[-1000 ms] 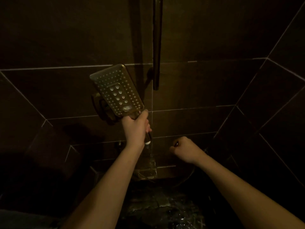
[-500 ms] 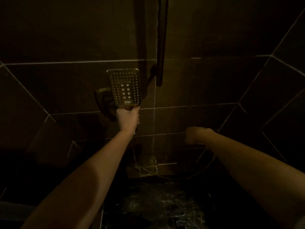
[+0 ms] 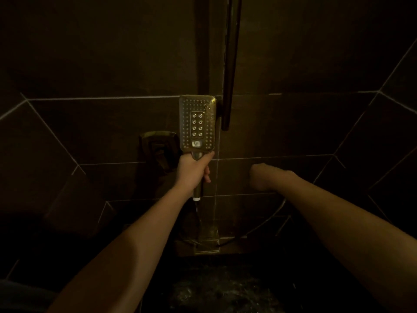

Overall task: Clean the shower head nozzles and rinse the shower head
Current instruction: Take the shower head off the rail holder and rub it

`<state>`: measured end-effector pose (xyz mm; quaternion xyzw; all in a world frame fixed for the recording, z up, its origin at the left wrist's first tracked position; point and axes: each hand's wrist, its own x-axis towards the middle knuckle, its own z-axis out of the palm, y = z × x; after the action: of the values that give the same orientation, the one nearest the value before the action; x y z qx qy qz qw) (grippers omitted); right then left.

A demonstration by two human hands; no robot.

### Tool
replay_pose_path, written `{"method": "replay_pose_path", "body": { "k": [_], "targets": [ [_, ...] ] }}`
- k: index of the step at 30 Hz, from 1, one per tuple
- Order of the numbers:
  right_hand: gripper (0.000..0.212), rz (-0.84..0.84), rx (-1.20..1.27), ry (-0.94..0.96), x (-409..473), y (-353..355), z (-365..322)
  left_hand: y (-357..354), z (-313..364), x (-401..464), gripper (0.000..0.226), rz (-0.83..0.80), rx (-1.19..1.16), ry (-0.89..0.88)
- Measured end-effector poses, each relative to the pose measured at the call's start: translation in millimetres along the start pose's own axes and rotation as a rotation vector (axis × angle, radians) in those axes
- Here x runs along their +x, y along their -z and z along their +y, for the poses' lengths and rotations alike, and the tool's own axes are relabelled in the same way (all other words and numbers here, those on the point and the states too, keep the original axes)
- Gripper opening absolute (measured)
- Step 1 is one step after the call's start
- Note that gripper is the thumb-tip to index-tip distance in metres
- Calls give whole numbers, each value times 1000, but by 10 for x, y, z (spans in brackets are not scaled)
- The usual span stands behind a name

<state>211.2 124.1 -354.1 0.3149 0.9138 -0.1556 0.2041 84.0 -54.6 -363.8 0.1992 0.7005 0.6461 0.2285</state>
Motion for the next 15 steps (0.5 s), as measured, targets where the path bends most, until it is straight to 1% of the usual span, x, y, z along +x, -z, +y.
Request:
{"method": "replay_pose_path", "body": {
  "k": [2, 5, 7, 9, 11, 13, 15],
  "targets": [
    [9, 135, 76, -16, -4, 159, -15, 8, 15, 10, 29, 9, 1, -28],
    [11, 247, 135, -22, -19, 333, -24, -11, 82, 26, 27, 54, -39, -12],
    [14, 274, 178, -5, -33, 427, -32, -31, 121, 54, 26, 84, -75, -7],
    [21, 200, 141, 52, -87, 558, -44, -58, 194, 78, 30, 113, -118, -29],
    [21, 132, 106, 118, -167, 760, -81, -74, 341, 97, 33, 107, -152, -62],
    [20, 185, 213, 190, -267, 1025, -84, -81, 539, 119, 31, 63, -161, -90],
    [16, 279, 414, 233, -373, 1344, -72, -79, 770, 127, 28, 11, -171, -130]
  ]
}}
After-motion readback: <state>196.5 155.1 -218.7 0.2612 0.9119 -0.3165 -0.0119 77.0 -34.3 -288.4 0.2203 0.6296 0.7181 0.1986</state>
